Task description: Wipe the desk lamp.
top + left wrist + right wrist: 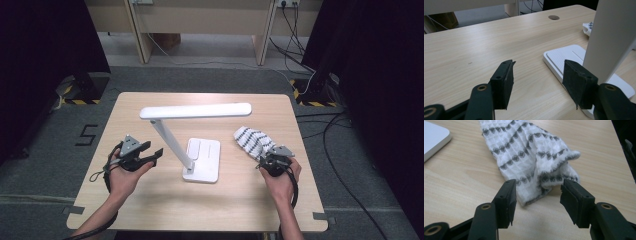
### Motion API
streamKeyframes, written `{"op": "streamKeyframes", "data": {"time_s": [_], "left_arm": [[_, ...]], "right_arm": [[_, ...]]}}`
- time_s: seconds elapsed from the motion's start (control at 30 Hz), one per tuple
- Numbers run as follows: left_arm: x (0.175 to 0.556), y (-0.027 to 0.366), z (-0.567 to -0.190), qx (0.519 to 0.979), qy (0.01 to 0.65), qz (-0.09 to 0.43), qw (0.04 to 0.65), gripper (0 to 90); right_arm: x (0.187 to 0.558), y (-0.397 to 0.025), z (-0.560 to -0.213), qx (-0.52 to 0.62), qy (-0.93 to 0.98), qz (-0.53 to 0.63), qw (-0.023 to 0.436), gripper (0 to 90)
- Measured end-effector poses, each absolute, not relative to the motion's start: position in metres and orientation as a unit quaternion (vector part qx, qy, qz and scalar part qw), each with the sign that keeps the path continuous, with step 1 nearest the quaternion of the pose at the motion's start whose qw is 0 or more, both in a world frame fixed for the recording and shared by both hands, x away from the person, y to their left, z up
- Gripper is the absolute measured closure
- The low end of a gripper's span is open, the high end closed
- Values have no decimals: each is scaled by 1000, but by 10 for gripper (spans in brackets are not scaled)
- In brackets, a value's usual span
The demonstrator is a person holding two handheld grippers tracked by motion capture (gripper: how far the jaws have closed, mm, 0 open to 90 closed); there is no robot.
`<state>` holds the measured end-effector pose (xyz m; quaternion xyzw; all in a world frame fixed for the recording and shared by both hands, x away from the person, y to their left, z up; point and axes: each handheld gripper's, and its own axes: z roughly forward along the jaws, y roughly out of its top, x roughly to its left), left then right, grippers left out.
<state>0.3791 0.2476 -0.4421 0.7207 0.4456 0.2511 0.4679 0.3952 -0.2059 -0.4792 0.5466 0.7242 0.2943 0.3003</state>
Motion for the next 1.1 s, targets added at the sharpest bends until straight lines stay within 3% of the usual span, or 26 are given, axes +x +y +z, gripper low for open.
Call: {"op": "streamKeyframes", "data": {"time_s": [0.57, 1.1], "left_arm": [[361, 280, -448, 712, 455, 261, 466, 409], [328, 319, -482, 701, 481, 267, 453, 399]], "right_arm": [[367, -223, -481, 542, 715, 317, 308, 475], [338, -228, -493, 540, 705, 330, 319, 480]]}}
